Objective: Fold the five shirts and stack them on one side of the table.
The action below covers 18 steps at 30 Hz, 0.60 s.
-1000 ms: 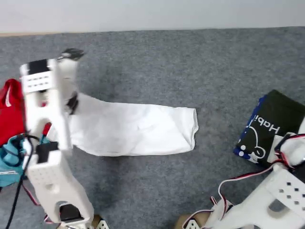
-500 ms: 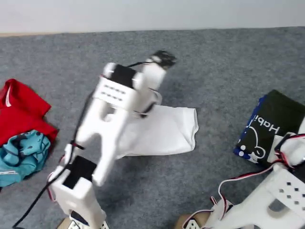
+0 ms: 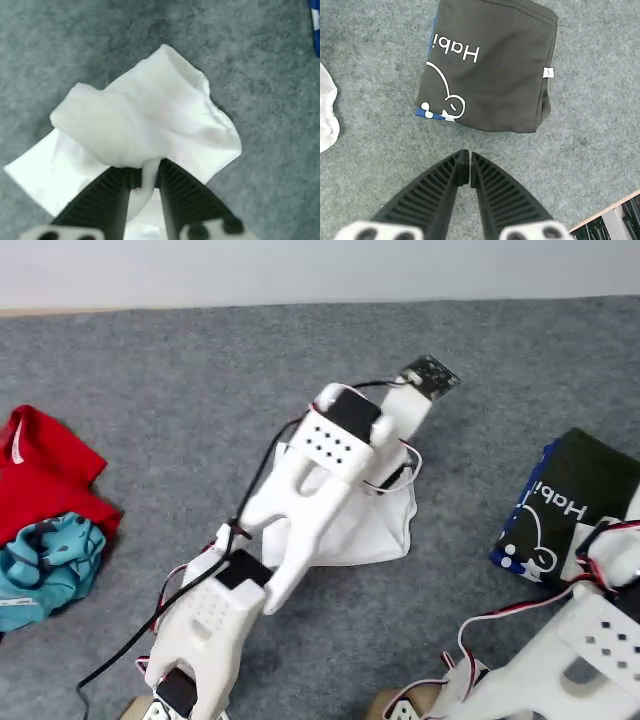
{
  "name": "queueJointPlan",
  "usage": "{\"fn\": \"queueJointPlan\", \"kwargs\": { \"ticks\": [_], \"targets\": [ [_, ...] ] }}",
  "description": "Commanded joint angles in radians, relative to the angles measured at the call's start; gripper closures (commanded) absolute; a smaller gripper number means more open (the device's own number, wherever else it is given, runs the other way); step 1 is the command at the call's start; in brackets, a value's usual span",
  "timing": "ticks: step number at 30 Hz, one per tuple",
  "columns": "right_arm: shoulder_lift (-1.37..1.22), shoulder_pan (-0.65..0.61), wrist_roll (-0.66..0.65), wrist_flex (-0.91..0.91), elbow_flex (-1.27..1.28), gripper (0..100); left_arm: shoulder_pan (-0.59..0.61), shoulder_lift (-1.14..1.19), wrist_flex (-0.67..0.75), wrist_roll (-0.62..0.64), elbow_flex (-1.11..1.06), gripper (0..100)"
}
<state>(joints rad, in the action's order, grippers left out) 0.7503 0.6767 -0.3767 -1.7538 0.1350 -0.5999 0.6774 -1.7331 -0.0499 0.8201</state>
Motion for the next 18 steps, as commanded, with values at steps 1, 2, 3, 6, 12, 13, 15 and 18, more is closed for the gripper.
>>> {"fn": "queueJointPlan", "kwargs": {
  "ticks": [1,2,3,6,12,13,15,18],
  "targets": [
    [0.019,0.008,0.006,-0.036,-0.043,98.8,-0.034,-0.003,-0.021,0.008,0.053,94],
    [0.019,0.007,0.006,-0.036,-0.043,98.8,-0.04,-0.006,-0.021,0.008,0.054,90],
    [0.019,0.007,0.006,-0.036,-0.043,98.8,-0.041,-0.012,-0.021,0.014,0.058,86],
    [0.019,0.005,0.006,-0.036,-0.043,98.8,-0.035,-0.068,-0.021,0.057,0.053,80],
    [0.019,0.005,0.006,-0.036,-0.041,98.8,0.038,-0.192,-0.023,0.035,-0.022,79],
    [0.019,0.005,0.006,-0.036,-0.041,98.8,0.064,-0.206,-0.023,0.026,-0.047,79],
    [0.019,0.005,0.005,-0.036,-0.041,98.8,0.121,-0.216,-0.021,0.02,-0.102,81],
    [0.015,0.005,0.003,-0.036,-0.041,98.8,0.189,-0.206,-0.021,-0.032,-0.185,90]
  ]
}}
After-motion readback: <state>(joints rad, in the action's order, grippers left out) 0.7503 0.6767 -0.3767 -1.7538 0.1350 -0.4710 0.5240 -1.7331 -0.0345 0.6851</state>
